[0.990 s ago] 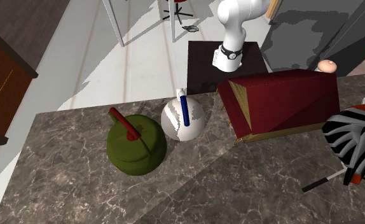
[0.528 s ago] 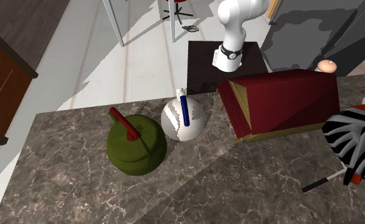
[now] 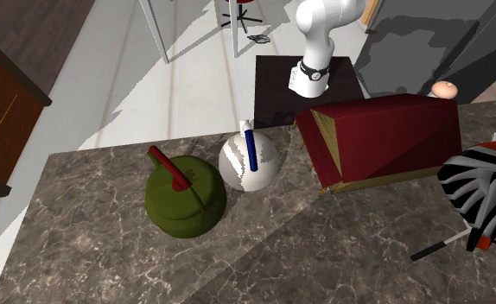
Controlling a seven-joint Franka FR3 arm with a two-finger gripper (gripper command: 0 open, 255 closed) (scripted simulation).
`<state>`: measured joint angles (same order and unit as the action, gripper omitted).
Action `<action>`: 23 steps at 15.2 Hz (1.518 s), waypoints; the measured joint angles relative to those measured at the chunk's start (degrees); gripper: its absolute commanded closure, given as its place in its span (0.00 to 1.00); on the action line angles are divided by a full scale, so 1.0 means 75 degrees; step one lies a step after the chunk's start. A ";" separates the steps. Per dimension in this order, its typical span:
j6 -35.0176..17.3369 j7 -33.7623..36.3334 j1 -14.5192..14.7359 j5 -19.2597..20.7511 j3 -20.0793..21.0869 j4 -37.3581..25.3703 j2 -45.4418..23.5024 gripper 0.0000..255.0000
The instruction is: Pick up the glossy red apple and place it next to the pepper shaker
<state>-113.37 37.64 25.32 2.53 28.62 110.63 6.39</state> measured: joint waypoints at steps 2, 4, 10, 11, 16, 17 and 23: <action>-0.0182 0.0012 0.0001 0.0003 0.0002 0.0183 0.0001 1.00; -0.0399 0.0027 0.0002 0.0010 0.0004 0.0397 -0.0003 1.00; -0.1014 0.0140 0.0000 0.0129 0.0037 0.0858 -0.0183 1.00; -0.1103 0.0154 0.0002 0.0136 0.0040 0.0943 -0.0190 1.00; -0.1613 0.0273 0.0003 0.0256 0.0069 0.1318 -0.0351 1.00; -0.1723 0.0310 0.0007 0.0287 0.0078 0.1397 -0.0389 1.00; -0.2277 0.0444 -0.0008 0.0465 0.0087 0.1767 -0.0608 1.00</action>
<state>-130.45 40.97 25.26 6.02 29.27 123.88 1.83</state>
